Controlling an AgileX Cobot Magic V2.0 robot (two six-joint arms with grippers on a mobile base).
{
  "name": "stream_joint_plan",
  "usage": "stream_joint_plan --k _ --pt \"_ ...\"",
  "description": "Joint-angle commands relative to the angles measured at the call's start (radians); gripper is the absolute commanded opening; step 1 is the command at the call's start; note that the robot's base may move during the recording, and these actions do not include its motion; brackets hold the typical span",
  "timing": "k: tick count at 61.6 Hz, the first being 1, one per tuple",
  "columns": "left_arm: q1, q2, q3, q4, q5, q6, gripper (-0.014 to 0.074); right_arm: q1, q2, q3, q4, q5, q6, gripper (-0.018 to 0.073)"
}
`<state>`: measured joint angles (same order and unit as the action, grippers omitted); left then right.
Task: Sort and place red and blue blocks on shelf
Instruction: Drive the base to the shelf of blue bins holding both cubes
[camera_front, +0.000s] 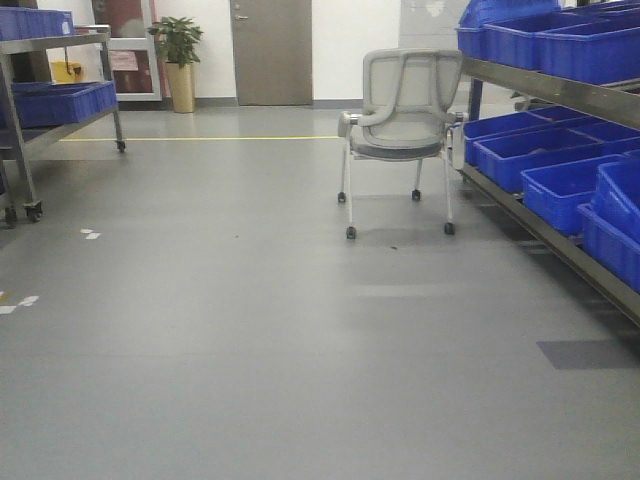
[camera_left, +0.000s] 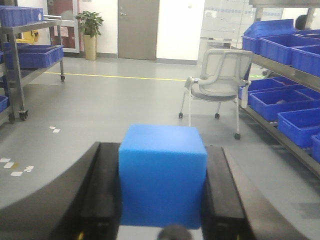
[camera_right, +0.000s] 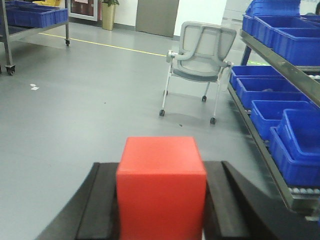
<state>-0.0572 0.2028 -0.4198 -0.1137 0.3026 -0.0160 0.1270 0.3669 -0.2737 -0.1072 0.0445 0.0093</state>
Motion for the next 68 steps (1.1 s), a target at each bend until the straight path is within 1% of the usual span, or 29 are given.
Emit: stream_joint_plan --k 1,68 --pt "-0.005 0.012 -0.026 -0.009 -0.097 -0.002 0.0123 -0.007 0.005 -0.028 -0.012 -0.093 0.000 0.0089" --pt "-0.005 0.012 -0.026 -0.009 -0.097 -0.002 0.0123 -0.007 0.005 -0.028 -0.012 -0.093 0.000 0.0089"
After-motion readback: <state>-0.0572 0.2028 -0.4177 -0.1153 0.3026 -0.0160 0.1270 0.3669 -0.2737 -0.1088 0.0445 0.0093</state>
